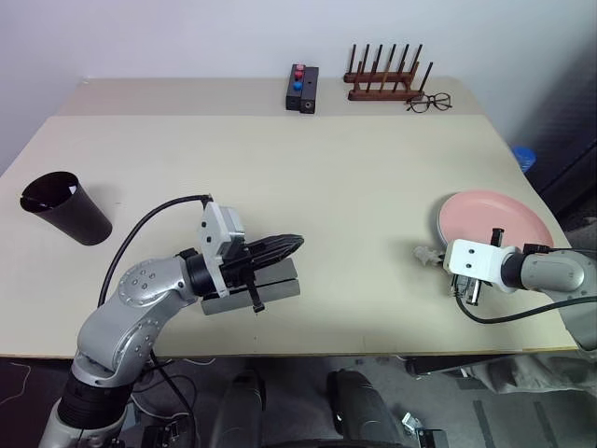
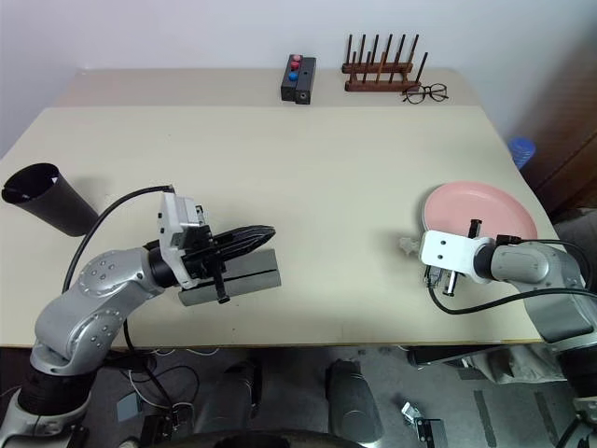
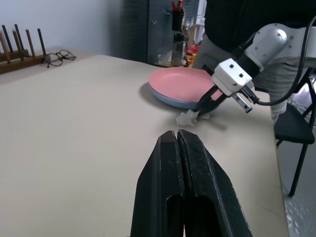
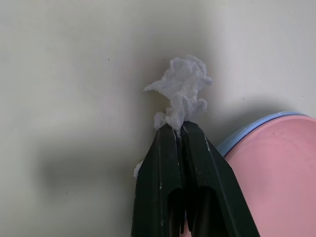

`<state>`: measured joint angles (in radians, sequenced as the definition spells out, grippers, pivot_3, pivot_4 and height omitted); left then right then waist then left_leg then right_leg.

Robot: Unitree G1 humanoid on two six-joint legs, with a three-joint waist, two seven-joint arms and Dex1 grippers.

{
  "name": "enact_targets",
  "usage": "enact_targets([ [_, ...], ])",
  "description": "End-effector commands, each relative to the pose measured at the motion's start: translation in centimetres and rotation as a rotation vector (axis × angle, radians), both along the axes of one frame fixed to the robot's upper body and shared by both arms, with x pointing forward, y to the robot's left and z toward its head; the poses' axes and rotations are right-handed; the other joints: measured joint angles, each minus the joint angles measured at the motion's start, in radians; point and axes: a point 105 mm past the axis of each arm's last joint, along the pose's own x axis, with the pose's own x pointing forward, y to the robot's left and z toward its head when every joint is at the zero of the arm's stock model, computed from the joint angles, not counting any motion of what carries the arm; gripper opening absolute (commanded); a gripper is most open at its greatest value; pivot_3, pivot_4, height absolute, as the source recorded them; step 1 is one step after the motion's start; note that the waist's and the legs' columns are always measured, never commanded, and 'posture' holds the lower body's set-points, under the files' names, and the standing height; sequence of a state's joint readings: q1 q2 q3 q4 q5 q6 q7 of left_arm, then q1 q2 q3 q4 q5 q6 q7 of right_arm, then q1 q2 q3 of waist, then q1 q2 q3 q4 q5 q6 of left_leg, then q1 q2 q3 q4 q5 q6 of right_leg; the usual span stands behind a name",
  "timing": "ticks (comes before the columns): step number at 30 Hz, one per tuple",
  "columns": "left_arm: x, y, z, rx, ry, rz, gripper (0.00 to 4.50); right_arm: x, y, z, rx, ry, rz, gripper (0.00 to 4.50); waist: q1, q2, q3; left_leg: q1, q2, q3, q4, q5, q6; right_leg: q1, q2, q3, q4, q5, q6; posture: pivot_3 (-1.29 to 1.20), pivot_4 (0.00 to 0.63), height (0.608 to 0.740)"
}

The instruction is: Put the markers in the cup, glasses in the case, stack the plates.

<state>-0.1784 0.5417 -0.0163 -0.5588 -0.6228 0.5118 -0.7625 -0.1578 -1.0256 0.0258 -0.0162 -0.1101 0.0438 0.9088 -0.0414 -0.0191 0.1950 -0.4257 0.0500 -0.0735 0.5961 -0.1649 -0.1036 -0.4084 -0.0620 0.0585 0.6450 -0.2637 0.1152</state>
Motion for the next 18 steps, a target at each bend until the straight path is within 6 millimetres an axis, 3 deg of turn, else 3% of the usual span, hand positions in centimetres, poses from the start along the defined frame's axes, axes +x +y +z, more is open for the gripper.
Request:
enact_targets([
  [1, -0.4, 0.6, 1.0, -0.018, -0.048, 0.001, 0.0, 1.1, 0.5, 3.9, 0.087, -0.122, -0.011, 0.03, -0.002, 0.0, 0.0, 0.0, 0.0, 0.0, 0.0, 0.0, 0.0, 0.0, 0.0, 0.0, 0.0, 0.0, 0.0, 0.0, 0.15, 0.74],
  [6, -0.3, 2.0, 0.8, -0.018, -0.043, 0.031, 0.0, 2.2, -1.8, 7.3, 0.112, -0.191, -0.101, 0.03, -0.001, 0.0, 0.0, 0.0, 0.0, 0.0, 0.0, 0.0, 0.0, 0.0, 0.0, 0.0, 0.0, 0.0, 0.0, 0.0, 0.15, 0.74],
  [12, -0.5, 2.9, 0.4, -0.001, -0.035, 0.029, 0.0, 2.6, -5.2, 6.5, 0.039, -0.159, -0.195, 0.03, 0.004, 0.0, 0.0, 0.0, 0.0, 0.0, 0.0, 0.0, 0.0, 0.0, 0.0, 0.0, -0.003, 0.0, 0.0, 0.0, 0.15, 0.74],
  [15, -0.3, 3.0, 0.6, 0.003, -0.039, 0.032, 0.0, 2.7, -5.6, 5.9, 0.038, -0.127, -0.205, 0.8, -0.002, 0.0, 0.0, 0.0, 0.0, 0.0, 0.0, 0.0, 0.0, 0.0, 0.0, 0.0, -0.002, 0.0, -0.001, 0.0, 0.15, 0.74],
  [18, -0.2, 3.2, 0.7, 0.005, -0.045, 0.047, 0.0, 3.0, -5.4, 6.0, 0.027, -0.142, -0.193, 2.29, -0.004, 0.001, 0.0, 0.0, 0.0, 0.0, -0.001, 0.0, 0.0, 0.0, 0.0, 0.0, -0.001, 0.0, -0.001, 0.0, 0.15, 0.74],
])
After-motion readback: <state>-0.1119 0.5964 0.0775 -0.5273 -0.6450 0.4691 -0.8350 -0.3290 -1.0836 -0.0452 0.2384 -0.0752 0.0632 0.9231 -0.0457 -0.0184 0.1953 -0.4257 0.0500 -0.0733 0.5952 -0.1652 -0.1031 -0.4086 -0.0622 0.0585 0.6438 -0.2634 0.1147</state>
